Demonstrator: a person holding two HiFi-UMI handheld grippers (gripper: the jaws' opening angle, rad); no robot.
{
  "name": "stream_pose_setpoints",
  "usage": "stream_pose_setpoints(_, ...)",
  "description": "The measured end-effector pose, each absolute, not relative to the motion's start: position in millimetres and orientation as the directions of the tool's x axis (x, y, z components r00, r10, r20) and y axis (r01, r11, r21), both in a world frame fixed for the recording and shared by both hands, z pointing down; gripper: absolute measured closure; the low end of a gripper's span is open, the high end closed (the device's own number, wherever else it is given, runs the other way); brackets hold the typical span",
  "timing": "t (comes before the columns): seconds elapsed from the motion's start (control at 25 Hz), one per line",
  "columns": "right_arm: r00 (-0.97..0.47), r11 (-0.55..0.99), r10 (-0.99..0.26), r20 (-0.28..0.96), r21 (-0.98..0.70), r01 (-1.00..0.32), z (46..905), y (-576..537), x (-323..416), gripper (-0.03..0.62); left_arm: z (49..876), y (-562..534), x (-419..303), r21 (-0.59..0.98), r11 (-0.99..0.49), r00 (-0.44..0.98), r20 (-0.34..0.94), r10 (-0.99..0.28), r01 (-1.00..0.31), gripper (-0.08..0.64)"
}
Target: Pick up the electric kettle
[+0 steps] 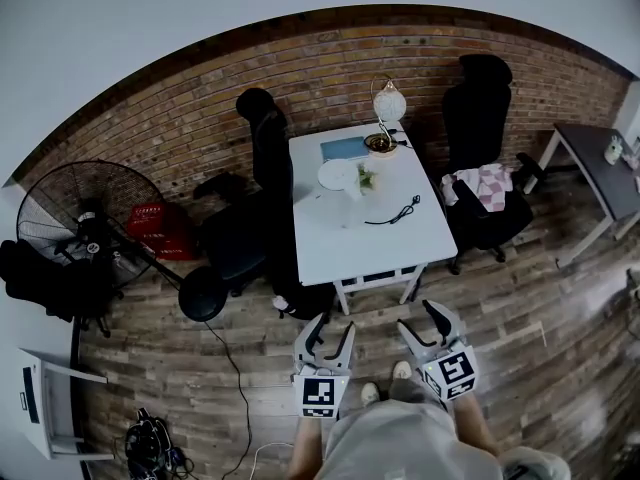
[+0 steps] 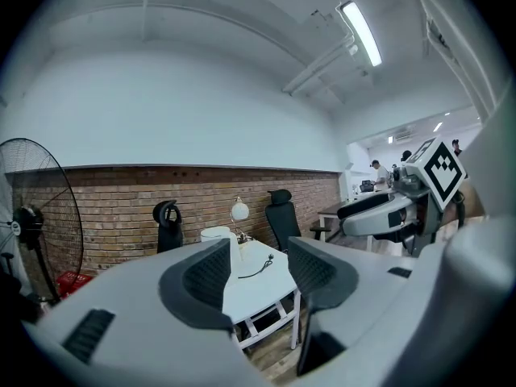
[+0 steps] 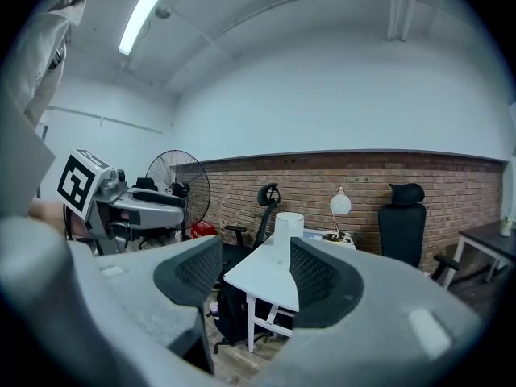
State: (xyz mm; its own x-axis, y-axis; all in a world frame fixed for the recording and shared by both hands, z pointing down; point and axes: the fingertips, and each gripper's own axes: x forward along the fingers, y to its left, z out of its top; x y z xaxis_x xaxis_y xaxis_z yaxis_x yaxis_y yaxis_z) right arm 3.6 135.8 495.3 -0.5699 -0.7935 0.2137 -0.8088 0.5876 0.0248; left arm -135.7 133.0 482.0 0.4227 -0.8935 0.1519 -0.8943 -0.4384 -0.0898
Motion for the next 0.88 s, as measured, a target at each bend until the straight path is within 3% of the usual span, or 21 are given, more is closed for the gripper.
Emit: stream_pose_setpoints(0.88,-0.589,0.608,-0.777,0.223,0.021,-0.794,500,66,4,0.347,486,64,-134,-0.092,-0.426,0.408,0.161,-0.898,-0.9,0.337)
